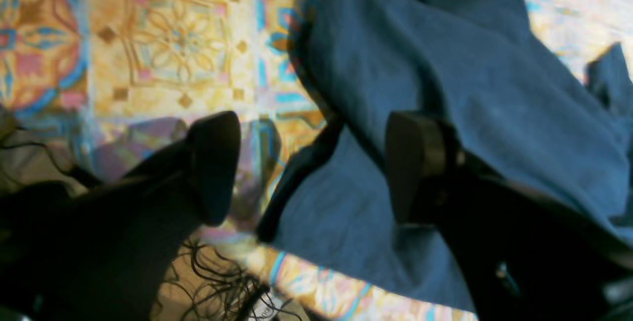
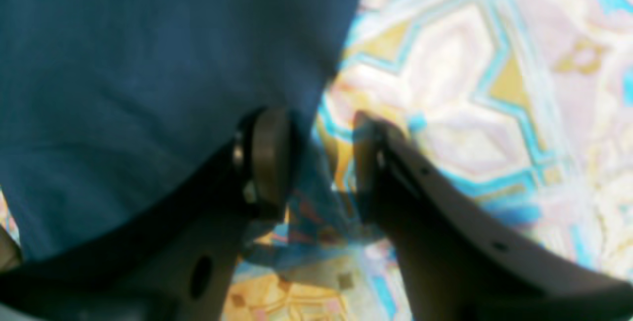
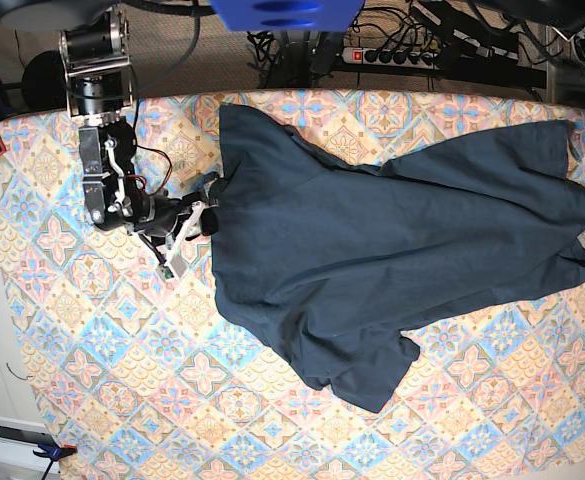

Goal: Layout the t-shirt on the table in an organized manner, then fold the t-shirt properly
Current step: 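Grasp the t-shirt hem corner with the left gripper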

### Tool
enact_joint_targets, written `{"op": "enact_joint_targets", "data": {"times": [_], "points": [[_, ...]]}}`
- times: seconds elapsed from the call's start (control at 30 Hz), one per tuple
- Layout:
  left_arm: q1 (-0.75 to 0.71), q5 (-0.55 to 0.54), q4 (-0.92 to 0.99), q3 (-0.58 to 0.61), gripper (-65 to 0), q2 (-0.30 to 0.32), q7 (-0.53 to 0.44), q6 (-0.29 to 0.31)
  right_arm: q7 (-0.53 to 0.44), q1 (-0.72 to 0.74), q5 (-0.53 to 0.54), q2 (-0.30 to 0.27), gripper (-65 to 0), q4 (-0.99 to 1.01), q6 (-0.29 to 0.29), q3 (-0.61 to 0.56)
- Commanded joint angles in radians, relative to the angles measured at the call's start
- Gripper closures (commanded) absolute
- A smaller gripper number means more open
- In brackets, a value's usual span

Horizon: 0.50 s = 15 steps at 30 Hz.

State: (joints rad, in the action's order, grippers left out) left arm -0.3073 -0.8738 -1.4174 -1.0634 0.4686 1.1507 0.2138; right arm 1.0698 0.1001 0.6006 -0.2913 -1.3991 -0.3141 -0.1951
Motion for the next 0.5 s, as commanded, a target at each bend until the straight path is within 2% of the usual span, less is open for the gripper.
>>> {"op": "enact_joint_targets", "data": {"times": [0.0, 0.1, 0.27, 0.47], "points": [[-0.023, -0.026, -0.016, -0.018, -44.2, 0.031, -0.015, -0.001, 0.016, 0.007, -0.02, -0.01, -21.4, -0.007, 0.005, 0.004], [-0.079, -0.072, -0.016, -0.018, -44.2, 0.031, -0.015, -0.001, 0.017, -0.032, 0.022, -0.01, -21.5, -0.012, 0.005, 0.006], [-0.137, -0.092, -0.016, -0.016, -44.2, 0.026, -0.013, -0.001, 0.017, -0.079, 0.181, -0.01, -21.5, -0.012, 0.005, -0.001], [-0.243, -0.17, -0.026, -0.015, -44.2, 0.006, -0.011, 0.0, 0.017, -0.092, 0.209, -0.01, -21.2, -0.006, 0.005, 0.003]]}}
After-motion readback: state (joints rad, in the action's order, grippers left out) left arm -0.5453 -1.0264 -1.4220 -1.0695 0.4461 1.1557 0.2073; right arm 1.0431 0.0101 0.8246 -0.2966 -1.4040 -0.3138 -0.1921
